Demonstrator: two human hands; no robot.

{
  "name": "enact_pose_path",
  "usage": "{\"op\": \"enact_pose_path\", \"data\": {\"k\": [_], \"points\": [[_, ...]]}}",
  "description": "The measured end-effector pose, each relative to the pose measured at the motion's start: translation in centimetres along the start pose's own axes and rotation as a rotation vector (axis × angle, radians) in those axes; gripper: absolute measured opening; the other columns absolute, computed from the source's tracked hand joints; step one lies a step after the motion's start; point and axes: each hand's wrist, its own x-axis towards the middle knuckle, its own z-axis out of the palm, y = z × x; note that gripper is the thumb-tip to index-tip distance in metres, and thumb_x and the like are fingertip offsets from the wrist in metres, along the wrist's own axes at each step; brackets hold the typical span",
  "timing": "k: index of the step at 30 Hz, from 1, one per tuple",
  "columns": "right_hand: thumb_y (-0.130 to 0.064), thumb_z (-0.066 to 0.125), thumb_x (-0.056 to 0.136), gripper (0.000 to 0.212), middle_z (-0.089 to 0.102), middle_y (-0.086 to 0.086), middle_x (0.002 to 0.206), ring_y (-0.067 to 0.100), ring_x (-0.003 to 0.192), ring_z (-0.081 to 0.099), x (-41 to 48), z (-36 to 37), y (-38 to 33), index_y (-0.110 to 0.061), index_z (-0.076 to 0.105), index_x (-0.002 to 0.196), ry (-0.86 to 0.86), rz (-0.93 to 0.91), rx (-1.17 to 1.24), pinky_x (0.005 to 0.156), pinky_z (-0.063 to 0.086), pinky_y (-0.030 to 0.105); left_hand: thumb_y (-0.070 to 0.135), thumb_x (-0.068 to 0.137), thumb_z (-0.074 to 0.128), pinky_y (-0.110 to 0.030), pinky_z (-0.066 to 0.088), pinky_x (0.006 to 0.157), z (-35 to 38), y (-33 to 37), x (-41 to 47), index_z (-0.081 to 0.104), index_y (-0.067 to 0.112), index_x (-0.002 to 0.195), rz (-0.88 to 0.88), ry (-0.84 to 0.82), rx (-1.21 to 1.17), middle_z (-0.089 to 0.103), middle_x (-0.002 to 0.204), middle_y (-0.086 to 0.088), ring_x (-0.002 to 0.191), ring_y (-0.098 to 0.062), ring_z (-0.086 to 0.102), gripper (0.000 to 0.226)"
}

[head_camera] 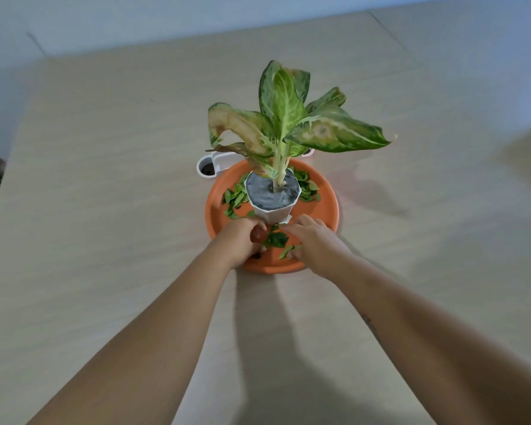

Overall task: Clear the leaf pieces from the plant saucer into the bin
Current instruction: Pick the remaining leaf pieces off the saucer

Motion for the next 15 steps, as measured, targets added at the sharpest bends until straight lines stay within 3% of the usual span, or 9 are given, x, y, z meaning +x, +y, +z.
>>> {"op": "enact_pose_path", "data": {"k": [3, 5, 7, 11, 13, 15], "points": [[-0.022, 0.068, 0.084, 0.071, 0.041, 0.002, 0.131, 0.028, 0.107, 0.043, 1.1, 0.2, -0.3, -0.03, 0.033, 0.146, -0.081, -0.018, -0.097, 0.092, 0.046, 0.043, 0.015, 0.068, 0.082, -0.034, 0.045, 0.102, -0.2, -0.4, 0.4, 0.057, 0.028, 0.128, 0.031, -0.038, 0.054, 0.058, 0.13, 0.003, 0.117, -0.017, 0.055, 0.067], [-0.023, 0.069, 0.084, 0.069, 0.038, 0.002, 0.131, 0.03, 0.106, 0.043, 1.6, 0.6, -0.3, -0.03, 0.036, 0.144, -0.095, -0.012, -0.108, 0.094, 0.046, 0.042, 0.014, 0.067, 0.084, -0.035, 0.04, 0.108, -0.1, -0.6, 0.4, 0.055, 0.026, 0.133, 0.07, -0.077, 0.084, 0.05, 0.14, 0.001, 0.125, -0.018, 0.049, 0.073], [-0.022, 0.071, 0.082, 0.066, 0.038, 0.002, 0.128, 0.031, 0.104, 0.045, 2.0, 0.8, -0.3, -0.028, 0.04, 0.141, -0.093, -0.004, -0.084, 0.093, 0.046, 0.041, 0.011, 0.069, 0.082, -0.035, 0.042, 0.105, 0.1, -0.9, 0.6, 0.061, 0.022, 0.127, 0.119, -0.087, 0.093, 0.051, 0.136, -0.001, 0.12, -0.019, 0.051, 0.063], [-0.016, 0.069, 0.08, 0.045, 0.048, 0.004, 0.121, 0.032, 0.104, 0.052, 2.4, 0.8, 0.2, -0.02, 0.055, 0.123, -0.105, -0.006, -0.001, 0.089, 0.045, 0.039, 0.006, 0.074, 0.077, -0.036, 0.051, 0.086, -0.2, -0.8, 0.7, 0.07, 0.012, 0.097, 0.158, -0.085, 0.139, 0.061, 0.103, -0.002, 0.097, -0.023, 0.06, 0.024], [-0.018, 0.071, 0.079, 0.044, 0.049, 0.005, 0.119, 0.031, 0.104, 0.053, 2.3, 0.7, 0.3, -0.019, 0.056, 0.12, -0.093, 0.009, 0.025, 0.09, 0.046, 0.039, 0.008, 0.076, 0.076, -0.037, 0.051, 0.084, -0.2, -0.9, 0.9, 0.069, 0.012, 0.095, 0.16, -0.093, 0.18, 0.063, 0.099, -0.003, 0.094, -0.025, 0.061, 0.02], [-0.024, 0.073, 0.079, 0.061, 0.045, 0.006, 0.121, 0.029, 0.104, 0.049, 2.2, 0.7, 0.3, -0.023, 0.046, 0.134, -0.085, 0.033, 0.007, 0.093, 0.045, 0.039, 0.016, 0.075, 0.077, -0.038, 0.05, 0.088, -0.2, -0.9, 0.9, 0.066, 0.018, 0.104, 0.139, -0.095, 0.172, 0.064, 0.105, -0.002, 0.097, -0.022, 0.06, 0.031]]}}
